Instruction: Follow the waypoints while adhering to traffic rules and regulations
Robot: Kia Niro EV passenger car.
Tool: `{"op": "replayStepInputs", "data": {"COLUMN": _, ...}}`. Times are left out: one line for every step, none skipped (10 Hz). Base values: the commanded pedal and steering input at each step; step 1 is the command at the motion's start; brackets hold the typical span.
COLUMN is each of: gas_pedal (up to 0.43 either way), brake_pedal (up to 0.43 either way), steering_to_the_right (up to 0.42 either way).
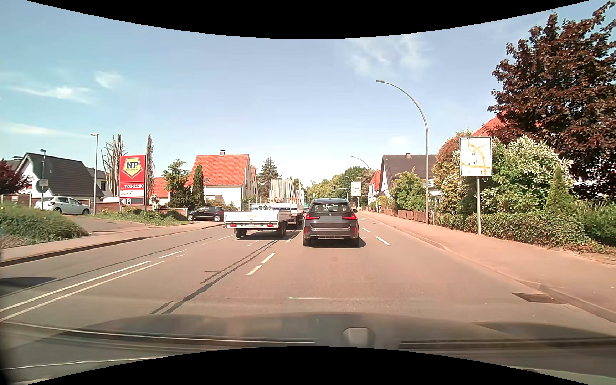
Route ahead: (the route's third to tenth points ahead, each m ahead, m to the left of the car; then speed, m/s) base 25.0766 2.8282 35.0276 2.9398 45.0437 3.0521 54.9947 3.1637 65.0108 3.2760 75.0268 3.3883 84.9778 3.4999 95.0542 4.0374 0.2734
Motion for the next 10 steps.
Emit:
{"op": "replayStepInputs", "data": {"gas_pedal": 0.0, "brake_pedal": 0.006, "steering_to_the_right": 0.008}}
{"op": "replayStepInputs", "data": {"gas_pedal": 0.0, "brake_pedal": 0.006, "steering_to_the_right": 0.008}}
{"op": "replayStepInputs", "data": {"gas_pedal": 0.0, "brake_pedal": 0.006, "steering_to_the_right": 0.008}}
{"op": "replayStepInputs", "data": {"gas_pedal": 0.0, "brake_pedal": 0.006, "steering_to_the_right": 0.008}}
{"op": "replayStepInputs", "data": {"gas_pedal": 0.0, "brake_pedal": 0.006, "steering_to_the_right": 0.007}}
{"op": "replayStepInputs", "data": {"gas_pedal": 0.0, "brake_pedal": 0.006, "steering_to_the_right": 0.008}}
{"op": "replayStepInputs", "data": {"gas_pedal": 0.0, "brake_pedal": 0.006, "steering_to_the_right": 0.008}}
{"op": "replayStepInputs", "data": {"gas_pedal": 0.0, "brake_pedal": 0.006, "steering_to_the_right": 0.008}}
{"op": "replayStepInputs", "data": {"gas_pedal": 0.0, "brake_pedal": 0.006, "steering_to_the_right": 0.008}}
{"op": "replayStepInputs", "data": {"gas_pedal": 0.0, "brake_pedal": 0.006, "steering_to_the_right": 0.008}}
